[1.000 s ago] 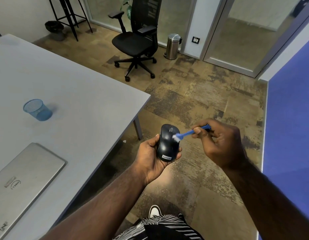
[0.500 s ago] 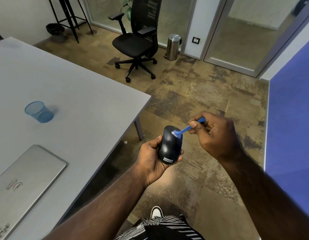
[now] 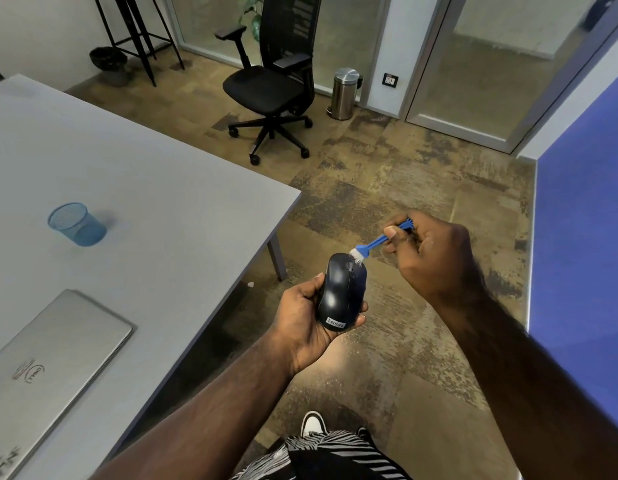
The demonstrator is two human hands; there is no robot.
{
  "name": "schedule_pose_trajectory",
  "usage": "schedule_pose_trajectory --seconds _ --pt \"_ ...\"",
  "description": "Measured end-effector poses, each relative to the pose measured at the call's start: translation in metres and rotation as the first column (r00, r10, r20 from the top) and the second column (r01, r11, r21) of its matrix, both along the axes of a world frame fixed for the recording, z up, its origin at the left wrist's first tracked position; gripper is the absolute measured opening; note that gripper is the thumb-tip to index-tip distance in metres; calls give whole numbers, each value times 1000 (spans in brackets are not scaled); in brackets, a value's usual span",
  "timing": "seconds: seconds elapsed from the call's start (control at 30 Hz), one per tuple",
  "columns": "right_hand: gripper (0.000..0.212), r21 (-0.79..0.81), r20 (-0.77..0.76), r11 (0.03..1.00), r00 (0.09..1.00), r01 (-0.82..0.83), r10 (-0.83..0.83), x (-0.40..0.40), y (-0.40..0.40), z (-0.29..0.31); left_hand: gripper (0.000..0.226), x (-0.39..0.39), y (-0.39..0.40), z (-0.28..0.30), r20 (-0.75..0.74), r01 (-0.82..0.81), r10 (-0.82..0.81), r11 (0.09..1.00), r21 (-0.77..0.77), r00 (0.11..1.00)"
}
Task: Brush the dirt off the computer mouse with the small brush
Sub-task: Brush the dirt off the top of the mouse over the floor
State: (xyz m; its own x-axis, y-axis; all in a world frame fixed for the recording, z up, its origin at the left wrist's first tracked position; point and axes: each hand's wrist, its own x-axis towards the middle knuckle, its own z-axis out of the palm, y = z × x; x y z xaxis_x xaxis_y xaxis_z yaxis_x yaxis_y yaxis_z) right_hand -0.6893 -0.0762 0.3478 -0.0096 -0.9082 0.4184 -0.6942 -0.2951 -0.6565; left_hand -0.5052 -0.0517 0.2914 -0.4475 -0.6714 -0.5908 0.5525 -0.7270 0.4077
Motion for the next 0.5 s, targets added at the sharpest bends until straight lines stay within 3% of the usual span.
schedule_pose_trajectory --seconds 0.13,0.3,0.43,0.5 --pt "15 41 8 990 991 -137 137 3 6 4 47 0 -1 0 4 -11 11 1000 6 1000" --pt "9 12 -12 1000 1000 -8 8 0 3 3 48 0 1 -2 11 -11 11 1000 4 1000" --pt "11 52 13 992 993 -116 116 4 6 5 47 1 -1 -1 9 -15 15 1000 -13 1000" --pt "10 31 -5 997 998 -64 65 4 4 3 46 1 0 -1 4 -13 13 1000 -16 1000"
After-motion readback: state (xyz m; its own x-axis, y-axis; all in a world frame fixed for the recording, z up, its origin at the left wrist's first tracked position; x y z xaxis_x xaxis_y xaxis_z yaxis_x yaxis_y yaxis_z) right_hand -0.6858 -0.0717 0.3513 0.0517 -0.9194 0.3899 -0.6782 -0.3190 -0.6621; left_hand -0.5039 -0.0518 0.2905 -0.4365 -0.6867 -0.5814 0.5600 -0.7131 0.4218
